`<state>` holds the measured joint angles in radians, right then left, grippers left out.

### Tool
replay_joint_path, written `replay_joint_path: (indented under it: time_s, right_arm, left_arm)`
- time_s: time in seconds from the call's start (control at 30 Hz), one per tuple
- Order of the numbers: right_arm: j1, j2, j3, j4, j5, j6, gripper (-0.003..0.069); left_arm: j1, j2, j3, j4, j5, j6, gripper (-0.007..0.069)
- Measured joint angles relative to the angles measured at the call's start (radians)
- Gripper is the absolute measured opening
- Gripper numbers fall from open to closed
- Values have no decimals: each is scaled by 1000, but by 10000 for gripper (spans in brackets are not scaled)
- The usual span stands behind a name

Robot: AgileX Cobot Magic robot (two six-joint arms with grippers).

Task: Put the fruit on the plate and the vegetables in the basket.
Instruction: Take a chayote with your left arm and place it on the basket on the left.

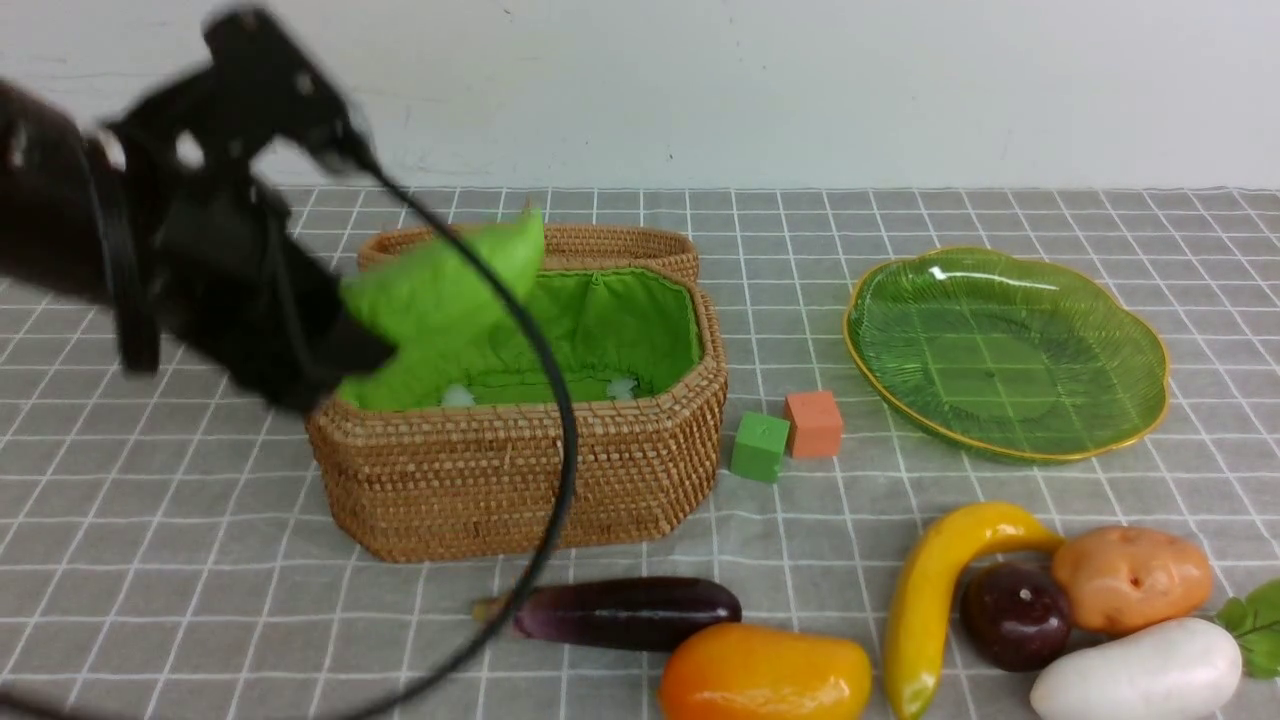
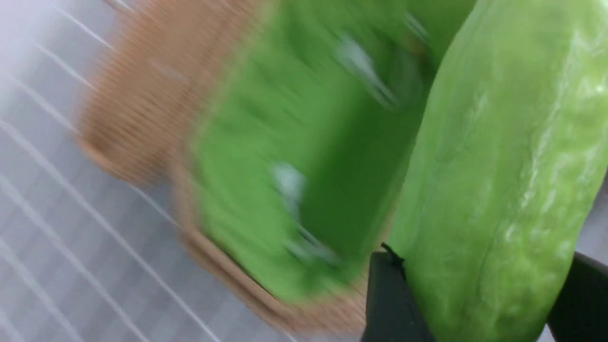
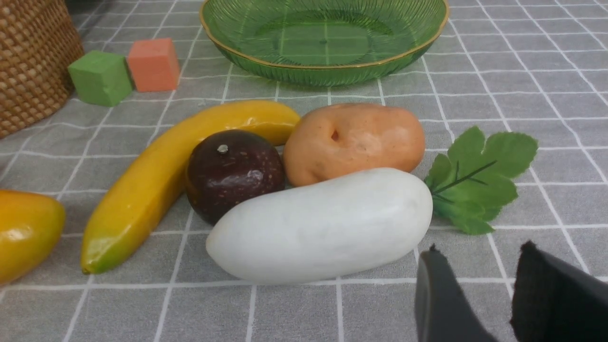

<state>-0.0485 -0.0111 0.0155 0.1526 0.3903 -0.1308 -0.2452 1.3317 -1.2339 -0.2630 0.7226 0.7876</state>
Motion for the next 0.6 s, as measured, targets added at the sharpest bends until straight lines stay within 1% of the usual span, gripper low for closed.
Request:
replay_joint_path:
  time_s: [0.1,0.17,0.3,0.43,0.6]
  right_arm:
    - [0,0,0,0,0,0,242]
    - [0,0,0,0,0,0,242]
    - [0,0,0,0,0,0,242]
    - [0,0,0,0,0,0,242]
    - [0,0,0,0,0,0,242]
  left_arm:
    - [1,61,-5,-3,-173,12,395]
    - [1,123,-5,-5,-252,26,395]
    - [1,220,-5,-5,-333,29,395]
    - [1,306,-5,-6,-381,22,395]
    - [0,339,-5,-12,-390,1,395]
